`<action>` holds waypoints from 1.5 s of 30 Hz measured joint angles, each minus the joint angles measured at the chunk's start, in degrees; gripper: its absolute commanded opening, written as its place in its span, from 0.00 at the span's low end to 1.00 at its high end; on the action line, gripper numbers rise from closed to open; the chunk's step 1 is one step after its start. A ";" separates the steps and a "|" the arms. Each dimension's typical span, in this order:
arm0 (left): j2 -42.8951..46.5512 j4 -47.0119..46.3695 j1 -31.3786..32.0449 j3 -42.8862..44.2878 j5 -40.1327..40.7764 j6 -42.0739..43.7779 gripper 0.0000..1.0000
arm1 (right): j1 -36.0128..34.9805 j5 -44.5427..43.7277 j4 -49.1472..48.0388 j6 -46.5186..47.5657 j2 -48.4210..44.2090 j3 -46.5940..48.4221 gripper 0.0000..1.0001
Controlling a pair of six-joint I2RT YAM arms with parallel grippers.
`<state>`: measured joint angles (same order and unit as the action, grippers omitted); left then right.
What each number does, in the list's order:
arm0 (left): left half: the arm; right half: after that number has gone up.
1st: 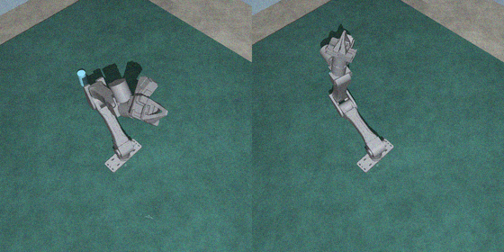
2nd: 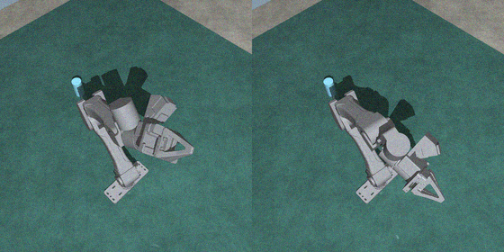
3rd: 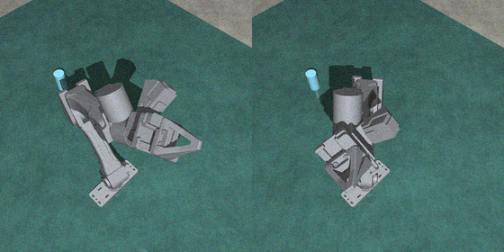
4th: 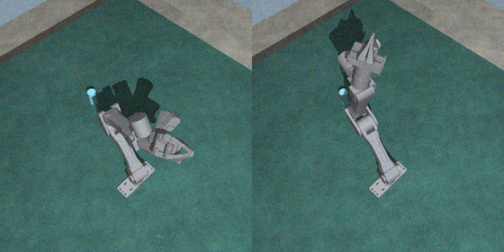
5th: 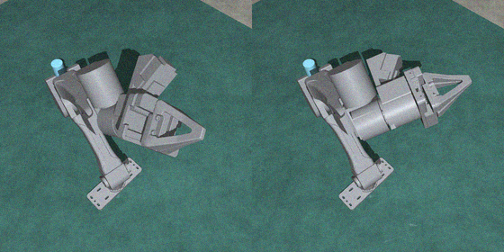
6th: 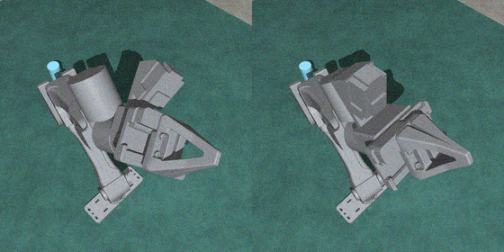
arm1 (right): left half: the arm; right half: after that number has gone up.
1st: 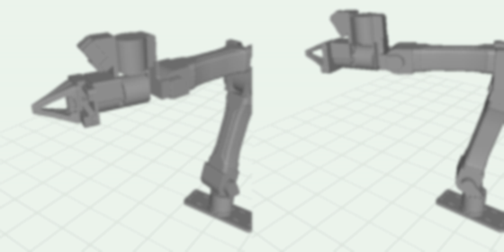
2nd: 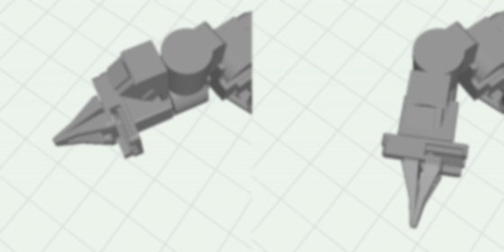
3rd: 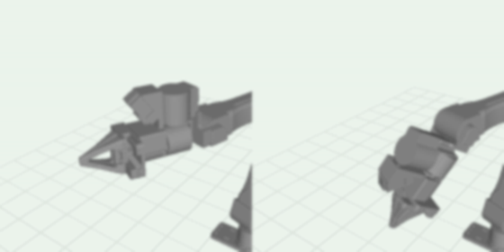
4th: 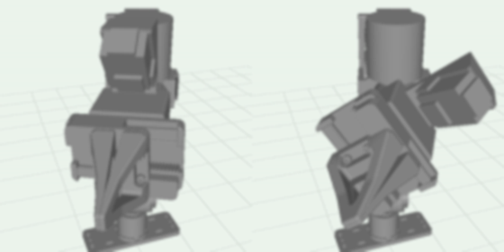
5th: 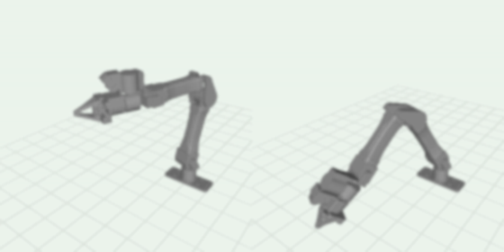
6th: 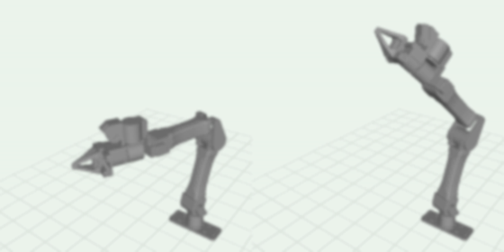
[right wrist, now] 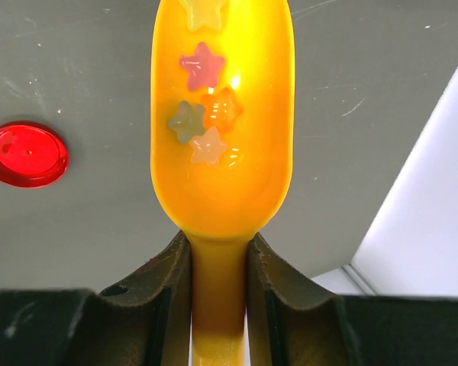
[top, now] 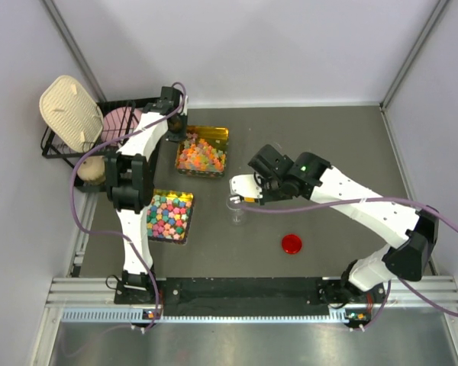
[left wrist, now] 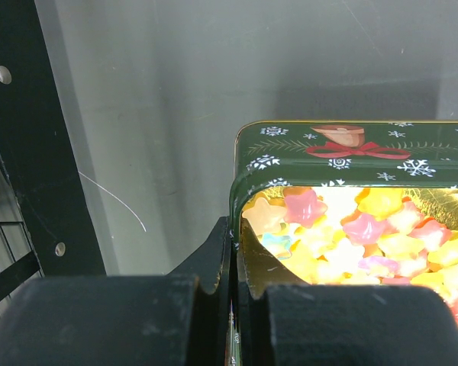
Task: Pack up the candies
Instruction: Place the fake candies in the packing bottle.
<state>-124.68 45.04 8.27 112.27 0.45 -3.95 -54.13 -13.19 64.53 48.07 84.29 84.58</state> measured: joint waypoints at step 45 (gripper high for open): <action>0.00 0.02 0.00 0.02 -0.81 0.28 0.00 | -3.76 -7.89 3.32 4.87 4.26 7.93 0.00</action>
<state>-124.68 45.06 8.27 112.29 -0.36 -3.66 -57.89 -21.08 67.85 52.95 88.55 92.51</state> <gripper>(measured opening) 0.026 0.265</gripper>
